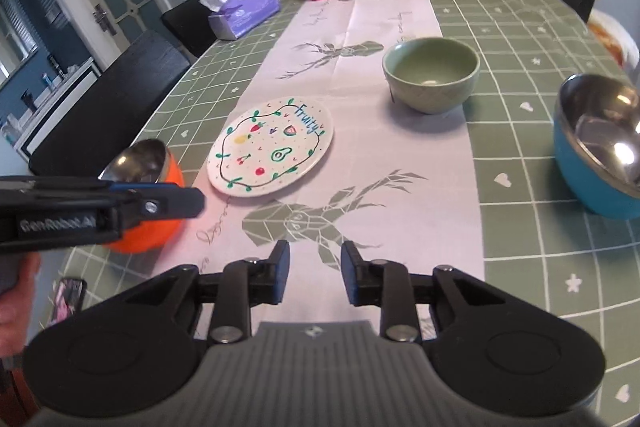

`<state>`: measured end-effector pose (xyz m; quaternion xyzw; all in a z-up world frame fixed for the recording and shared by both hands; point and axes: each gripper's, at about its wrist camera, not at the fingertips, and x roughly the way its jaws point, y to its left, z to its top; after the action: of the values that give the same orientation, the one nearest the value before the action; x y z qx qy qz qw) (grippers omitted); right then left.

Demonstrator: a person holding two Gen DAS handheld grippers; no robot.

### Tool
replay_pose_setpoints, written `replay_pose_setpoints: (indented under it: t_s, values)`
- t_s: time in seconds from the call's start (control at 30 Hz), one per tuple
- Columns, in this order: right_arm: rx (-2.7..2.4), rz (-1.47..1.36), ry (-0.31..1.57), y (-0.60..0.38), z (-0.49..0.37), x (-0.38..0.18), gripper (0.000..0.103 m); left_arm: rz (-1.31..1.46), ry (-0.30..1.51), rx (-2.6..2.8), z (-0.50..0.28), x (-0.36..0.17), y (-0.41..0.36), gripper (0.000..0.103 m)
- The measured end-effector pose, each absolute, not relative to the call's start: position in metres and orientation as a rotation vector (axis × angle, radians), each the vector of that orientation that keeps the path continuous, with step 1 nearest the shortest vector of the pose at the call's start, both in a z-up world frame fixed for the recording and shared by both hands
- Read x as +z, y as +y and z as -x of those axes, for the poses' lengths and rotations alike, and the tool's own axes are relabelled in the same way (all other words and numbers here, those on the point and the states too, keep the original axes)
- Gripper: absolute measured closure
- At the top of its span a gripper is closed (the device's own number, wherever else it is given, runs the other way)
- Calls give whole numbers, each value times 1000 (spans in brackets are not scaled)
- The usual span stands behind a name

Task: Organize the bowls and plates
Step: 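Move the right gripper to the white Fruity plate rim while the left gripper follows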

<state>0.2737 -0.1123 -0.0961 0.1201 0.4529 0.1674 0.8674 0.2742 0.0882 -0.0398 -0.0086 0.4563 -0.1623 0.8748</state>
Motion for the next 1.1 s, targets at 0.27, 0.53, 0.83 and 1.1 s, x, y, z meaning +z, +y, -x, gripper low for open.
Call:
replay_pose_setpoints:
  t_s: [0.27,0.53,0.83,1.1]
  values:
    - [330,-433,1046,-102,-330,-109,72,39,1081,-286,-354,-55,119,71]
    - [278,-532,1109,-101,-374,-129,72,-4,1164,-232,-414,-79,135,65]
    - [275,-598,1132,-109,-394,-143,72,-2,1281,-284,-433,-111,147,66]
    - [302,-668,1131,-110,-398,-151,80,118,1282,-324,-434,-114,158,83]
